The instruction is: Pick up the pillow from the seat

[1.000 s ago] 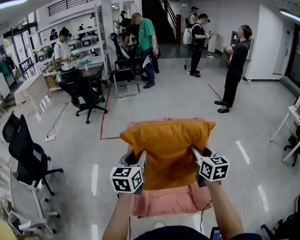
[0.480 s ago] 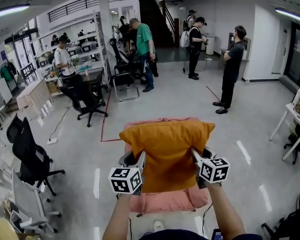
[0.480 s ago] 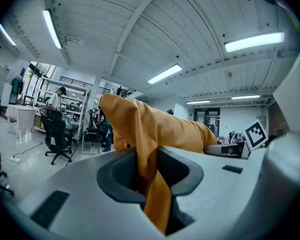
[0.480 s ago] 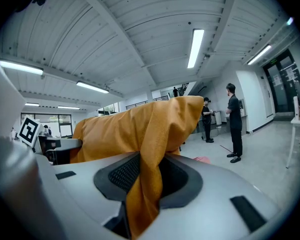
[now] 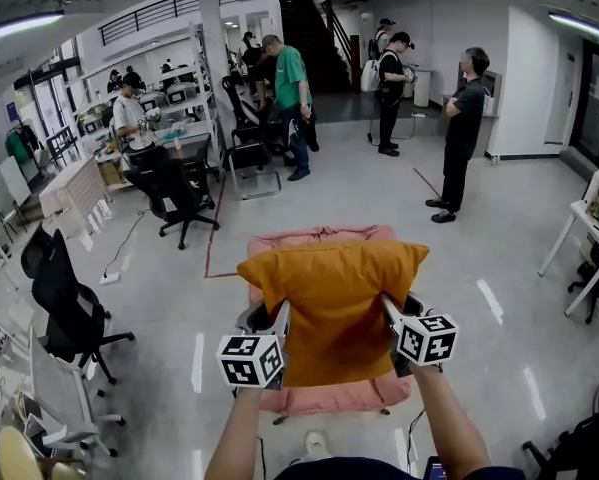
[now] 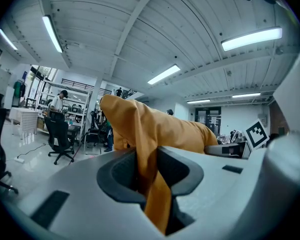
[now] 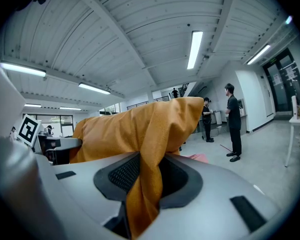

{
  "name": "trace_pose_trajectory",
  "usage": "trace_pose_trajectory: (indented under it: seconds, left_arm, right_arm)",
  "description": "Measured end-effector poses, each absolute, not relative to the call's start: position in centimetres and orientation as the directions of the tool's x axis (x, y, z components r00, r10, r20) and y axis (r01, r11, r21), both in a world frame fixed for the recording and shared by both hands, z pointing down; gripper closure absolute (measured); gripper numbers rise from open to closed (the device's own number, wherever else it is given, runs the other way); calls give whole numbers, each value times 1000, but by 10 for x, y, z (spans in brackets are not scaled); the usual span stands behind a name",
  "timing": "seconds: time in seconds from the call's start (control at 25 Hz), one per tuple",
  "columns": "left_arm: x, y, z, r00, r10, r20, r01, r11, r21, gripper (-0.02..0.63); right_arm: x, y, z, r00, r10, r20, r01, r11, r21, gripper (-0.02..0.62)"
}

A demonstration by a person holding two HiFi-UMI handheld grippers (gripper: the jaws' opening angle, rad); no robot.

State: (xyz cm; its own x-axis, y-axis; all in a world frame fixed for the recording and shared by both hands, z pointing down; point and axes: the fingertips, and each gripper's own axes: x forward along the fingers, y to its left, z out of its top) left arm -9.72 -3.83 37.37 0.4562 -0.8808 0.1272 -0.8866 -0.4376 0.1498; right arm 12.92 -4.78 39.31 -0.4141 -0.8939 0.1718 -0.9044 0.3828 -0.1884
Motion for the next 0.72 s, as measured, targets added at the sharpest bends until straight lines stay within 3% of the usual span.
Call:
trace_pose_trajectory:
  seconds: [0.72]
  left_arm:
    - [-83, 15, 369, 465, -880, 92, -879, -447, 167, 505]
  right_arm:
    - [144, 8, 383, -407, -903, 141, -907, 381, -177, 471]
